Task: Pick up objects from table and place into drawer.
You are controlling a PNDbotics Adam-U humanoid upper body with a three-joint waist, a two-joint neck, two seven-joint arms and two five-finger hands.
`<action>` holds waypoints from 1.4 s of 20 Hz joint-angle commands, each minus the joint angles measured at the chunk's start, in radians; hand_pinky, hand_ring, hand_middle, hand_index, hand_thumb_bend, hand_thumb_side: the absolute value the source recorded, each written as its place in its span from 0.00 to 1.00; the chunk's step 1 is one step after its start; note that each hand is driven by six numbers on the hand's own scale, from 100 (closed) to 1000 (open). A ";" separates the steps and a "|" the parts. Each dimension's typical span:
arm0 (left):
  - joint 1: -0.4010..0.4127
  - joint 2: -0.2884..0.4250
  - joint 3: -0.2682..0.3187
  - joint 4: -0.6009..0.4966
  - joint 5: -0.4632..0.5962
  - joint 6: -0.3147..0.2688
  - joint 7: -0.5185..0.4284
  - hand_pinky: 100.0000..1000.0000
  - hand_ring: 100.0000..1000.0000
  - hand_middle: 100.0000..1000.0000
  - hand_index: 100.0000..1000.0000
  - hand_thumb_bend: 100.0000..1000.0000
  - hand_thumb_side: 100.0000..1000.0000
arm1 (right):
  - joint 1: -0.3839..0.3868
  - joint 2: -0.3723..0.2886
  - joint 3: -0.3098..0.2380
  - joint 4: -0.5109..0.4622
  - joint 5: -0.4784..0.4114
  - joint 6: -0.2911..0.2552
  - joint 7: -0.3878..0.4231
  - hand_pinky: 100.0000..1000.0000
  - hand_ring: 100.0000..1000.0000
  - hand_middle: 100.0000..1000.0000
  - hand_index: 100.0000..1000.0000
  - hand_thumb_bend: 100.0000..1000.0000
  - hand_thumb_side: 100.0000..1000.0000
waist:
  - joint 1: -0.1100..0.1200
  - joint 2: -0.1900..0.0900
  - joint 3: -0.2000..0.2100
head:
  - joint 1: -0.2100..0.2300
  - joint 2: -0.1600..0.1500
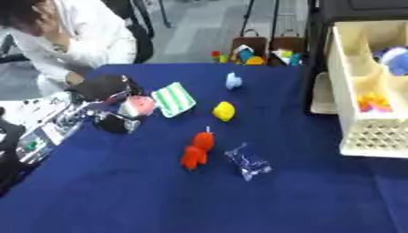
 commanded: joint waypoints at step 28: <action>-0.490 -0.056 -0.043 -0.105 0.316 0.001 0.034 0.33 0.48 0.38 0.66 0.00 0.21 | -0.040 -0.054 0.031 -0.013 -0.043 -0.015 0.022 0.59 0.60 0.58 0.70 0.00 0.80 | 0.121 -0.061 -0.150 | 0.131 0.022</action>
